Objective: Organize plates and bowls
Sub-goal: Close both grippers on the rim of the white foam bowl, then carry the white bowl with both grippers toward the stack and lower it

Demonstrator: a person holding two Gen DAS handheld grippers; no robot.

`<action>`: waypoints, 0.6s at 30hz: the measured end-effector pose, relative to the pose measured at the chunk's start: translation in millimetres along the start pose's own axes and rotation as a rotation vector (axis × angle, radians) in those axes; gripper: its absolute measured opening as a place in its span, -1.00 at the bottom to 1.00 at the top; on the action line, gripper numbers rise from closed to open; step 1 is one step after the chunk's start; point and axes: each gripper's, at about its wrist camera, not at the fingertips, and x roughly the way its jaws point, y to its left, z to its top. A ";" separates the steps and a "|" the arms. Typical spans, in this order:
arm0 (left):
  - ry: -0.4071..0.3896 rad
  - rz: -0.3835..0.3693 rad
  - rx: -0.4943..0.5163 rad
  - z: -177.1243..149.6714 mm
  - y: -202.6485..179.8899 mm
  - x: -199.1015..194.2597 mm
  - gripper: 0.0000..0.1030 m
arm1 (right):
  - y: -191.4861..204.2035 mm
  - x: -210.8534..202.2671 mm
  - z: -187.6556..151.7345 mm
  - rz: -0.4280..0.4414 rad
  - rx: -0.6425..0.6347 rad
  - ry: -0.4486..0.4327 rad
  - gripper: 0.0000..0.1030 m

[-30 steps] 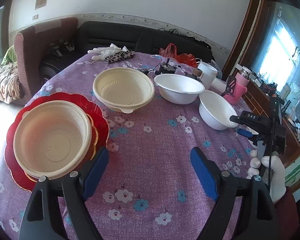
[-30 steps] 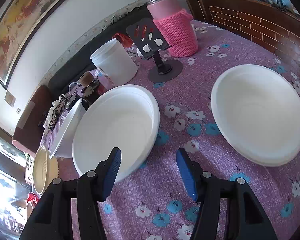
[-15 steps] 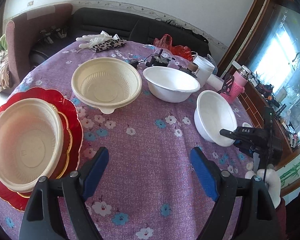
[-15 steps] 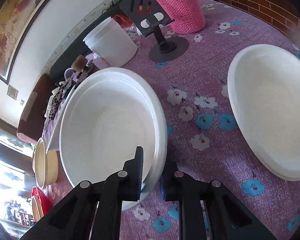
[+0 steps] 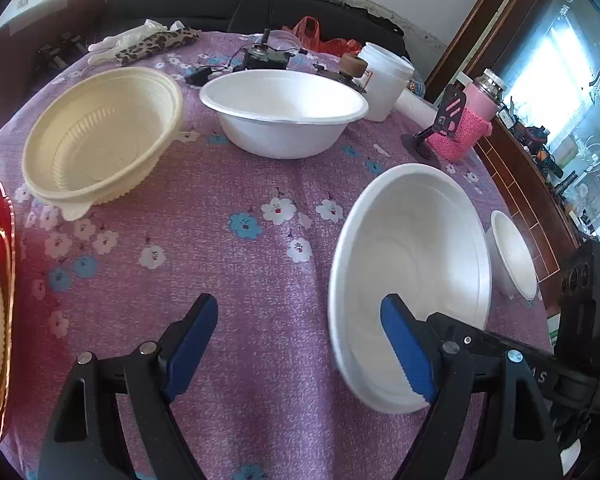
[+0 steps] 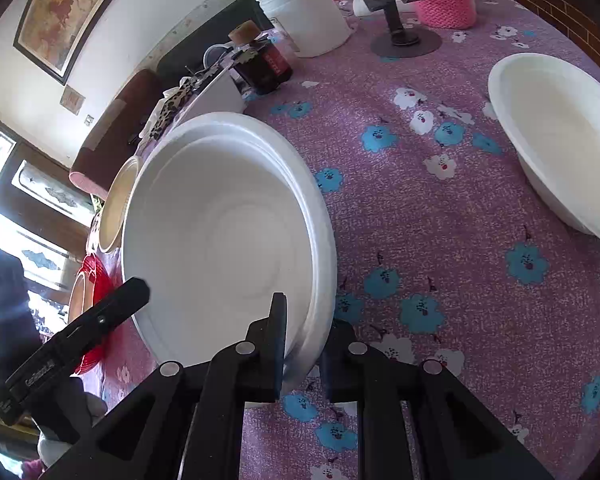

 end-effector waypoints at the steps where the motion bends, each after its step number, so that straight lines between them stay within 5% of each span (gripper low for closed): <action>1: 0.006 0.001 0.016 2.9 -4.6 5.0 0.52 | 0.7 1.2 -0.9 0.005 -0.004 0.000 -0.72; 4: 0.030 0.025 0.074 7.6 -17.3 14.8 -0.79 | 2.3 2.3 -2.3 -0.002 -0.018 -0.010 -0.72; 11: -0.057 0.036 0.101 -9.1 -17.8 -27.8 -0.82 | 12.7 -11.4 -9.5 0.011 -0.030 -0.044 -0.70; 18: -0.179 0.088 0.039 -21.2 27.0 -97.8 -0.81 | 81.3 -18.7 -19.2 0.035 -0.148 -0.068 -0.70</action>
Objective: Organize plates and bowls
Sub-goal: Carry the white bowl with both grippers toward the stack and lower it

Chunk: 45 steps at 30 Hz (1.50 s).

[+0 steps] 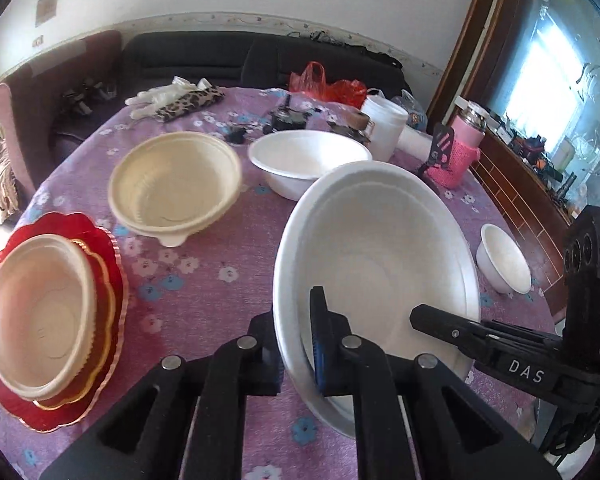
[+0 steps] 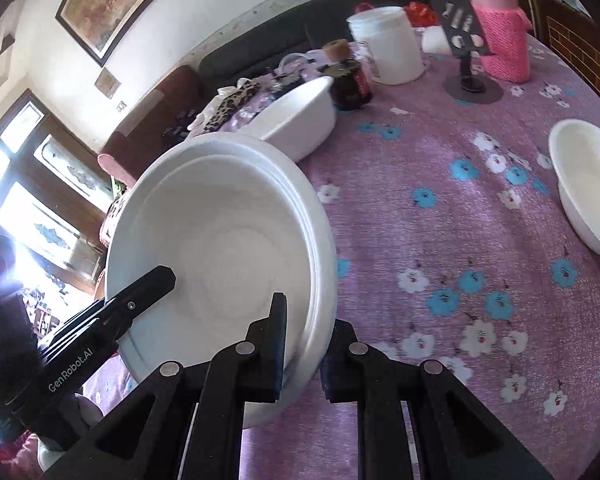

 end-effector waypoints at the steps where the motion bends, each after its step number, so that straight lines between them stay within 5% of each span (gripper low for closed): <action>1: -0.013 0.015 -0.014 0.1 10.7 -9.0 -0.81 | 14.2 2.2 0.7 0.003 -0.025 0.002 -0.70; 12: -0.076 0.211 -0.203 -6.5 157.6 -78.9 -0.81 | 173.2 79.9 2.0 0.083 -0.247 0.116 -0.68; 22: -0.009 0.296 -0.288 -14.5 223.9 -54.2 -0.77 | 232.6 128.7 -8.3 0.021 -0.335 0.186 -0.68; 25: -0.017 0.299 -0.287 -13.9 227.1 -50.7 -0.56 | 238.5 135.2 -9.4 -0.005 -0.351 0.187 -0.68; 28: -0.046 0.304 -0.303 -13.2 232.3 -57.4 0.13 | 242.8 143.6 -10.0 -0.018 -0.356 0.188 -0.68; 32: -0.088 0.288 -0.341 -15.5 242.6 -69.9 0.18 | 243.3 151.8 -9.2 -0.025 -0.350 0.173 -0.67; 35: -0.116 0.256 -0.381 -19.6 250.2 -79.0 0.18 | 243.6 152.7 -9.0 -0.014 -0.349 0.159 -0.54; 40: -0.167 0.224 -0.409 -25.0 253.7 -96.5 0.19 | 251.7 147.4 -12.2 -0.005 -0.375 0.099 0.03; 45: -0.205 0.227 -0.389 -31.1 247.2 -112.8 0.19 | 266.9 133.4 -15.4 -0.044 -0.449 -0.001 0.29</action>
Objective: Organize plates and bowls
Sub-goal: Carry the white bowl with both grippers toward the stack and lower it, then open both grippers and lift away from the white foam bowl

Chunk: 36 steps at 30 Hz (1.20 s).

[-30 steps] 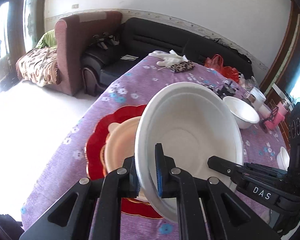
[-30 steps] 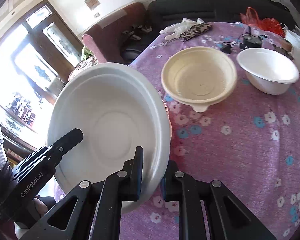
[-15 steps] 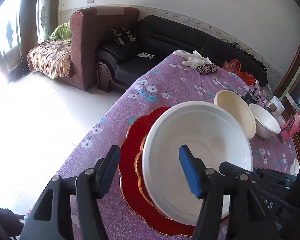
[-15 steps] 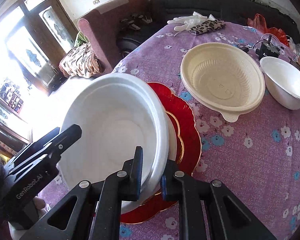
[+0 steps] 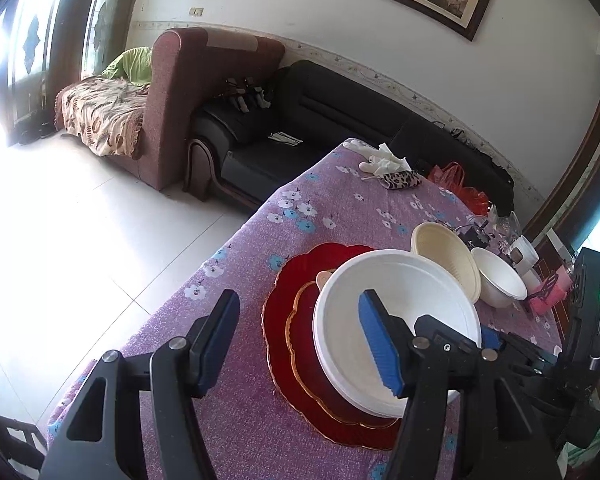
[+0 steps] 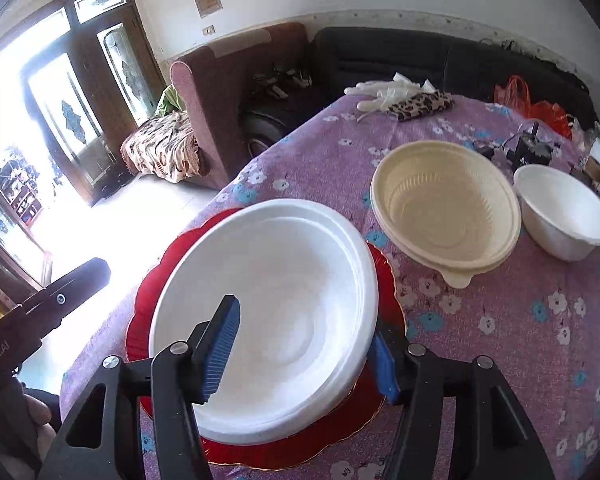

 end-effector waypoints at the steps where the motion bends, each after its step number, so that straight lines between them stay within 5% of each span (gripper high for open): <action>1: -0.005 -0.001 0.003 -0.9 -0.5 -2.3 0.20 | 2.1 -2.9 0.8 -0.006 -0.010 -0.015 0.29; 18: -0.037 0.003 0.046 -17.1 -13.4 -27.5 0.37 | -27.3 -49.3 -3.5 -0.065 0.058 -0.115 0.35; 29: -0.121 0.080 0.216 -31.9 -65.4 -46.1 0.61 | -143.7 -91.5 -53.8 -0.171 0.256 -0.123 0.48; 36: -0.235 0.246 0.408 -50.6 -116.4 -56.2 0.79 | -192.9 -96.4 -82.5 -0.143 0.394 -0.113 0.48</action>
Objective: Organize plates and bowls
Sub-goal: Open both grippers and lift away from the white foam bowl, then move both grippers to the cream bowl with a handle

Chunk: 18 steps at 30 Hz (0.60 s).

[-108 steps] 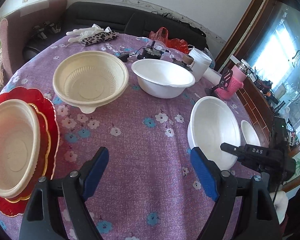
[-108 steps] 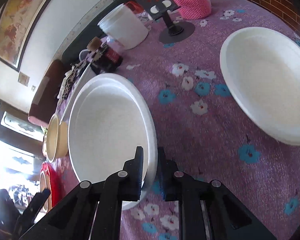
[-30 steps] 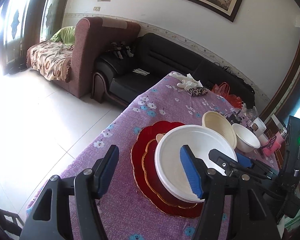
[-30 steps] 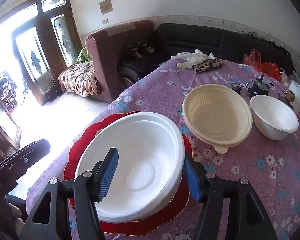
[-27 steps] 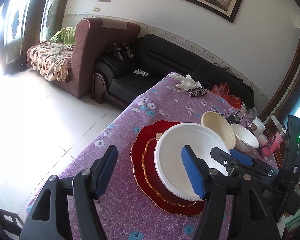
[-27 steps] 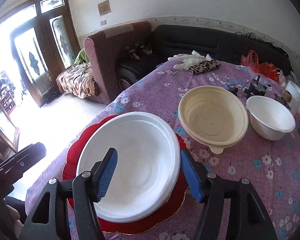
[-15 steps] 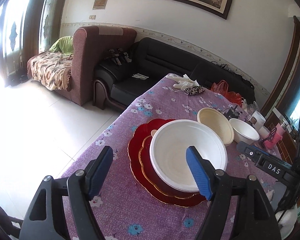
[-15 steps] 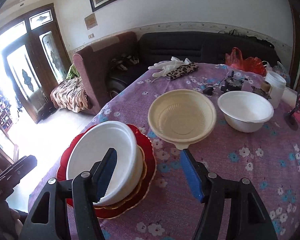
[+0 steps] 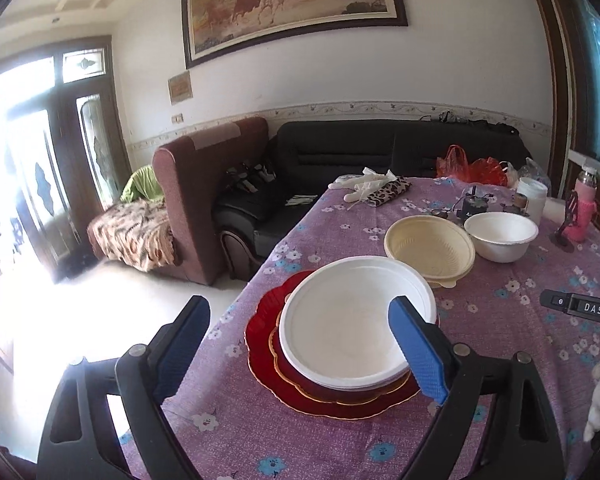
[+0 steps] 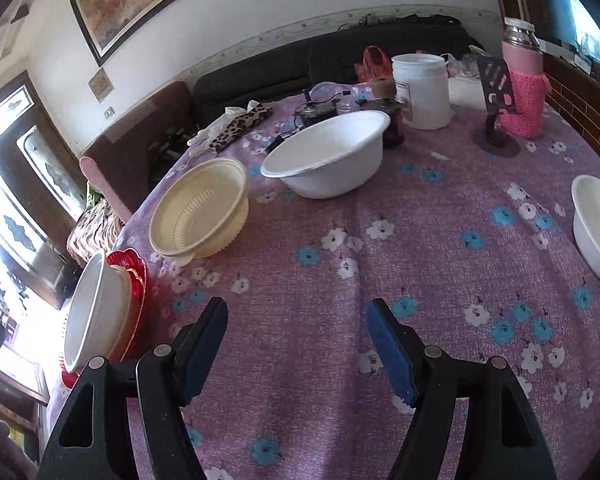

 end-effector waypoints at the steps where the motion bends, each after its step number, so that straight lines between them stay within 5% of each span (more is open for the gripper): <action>1: -0.001 0.005 0.015 0.2 -5.7 -1.5 0.81 | -3.9 1.3 -1.2 0.003 0.007 0.003 0.48; 18: 0.074 -0.031 0.114 6.6 -58.6 19.4 0.81 | -0.5 10.5 -1.8 0.051 -0.011 0.010 0.49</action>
